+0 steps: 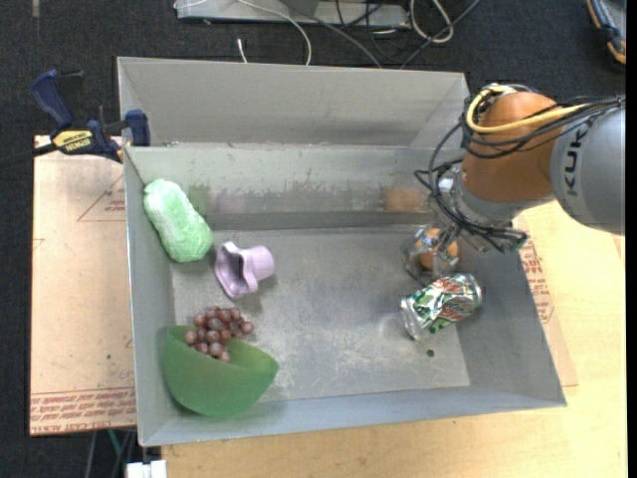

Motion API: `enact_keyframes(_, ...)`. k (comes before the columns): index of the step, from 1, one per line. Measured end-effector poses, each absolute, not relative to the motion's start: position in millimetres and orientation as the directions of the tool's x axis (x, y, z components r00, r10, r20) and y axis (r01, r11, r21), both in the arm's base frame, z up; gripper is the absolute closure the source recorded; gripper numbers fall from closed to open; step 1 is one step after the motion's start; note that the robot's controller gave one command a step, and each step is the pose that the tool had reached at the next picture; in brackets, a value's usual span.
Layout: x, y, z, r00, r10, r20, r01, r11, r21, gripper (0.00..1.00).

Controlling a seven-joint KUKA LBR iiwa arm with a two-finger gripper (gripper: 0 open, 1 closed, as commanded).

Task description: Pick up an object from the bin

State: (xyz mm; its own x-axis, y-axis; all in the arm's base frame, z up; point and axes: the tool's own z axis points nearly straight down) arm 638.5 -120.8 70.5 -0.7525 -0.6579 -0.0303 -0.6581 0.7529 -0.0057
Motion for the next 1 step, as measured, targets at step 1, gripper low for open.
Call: enact_keyframes(1, 621.5, -110.1, 94.8, -0.864, -0.502, -0.029, -0.502, 0.865, 0.001, 1.00)
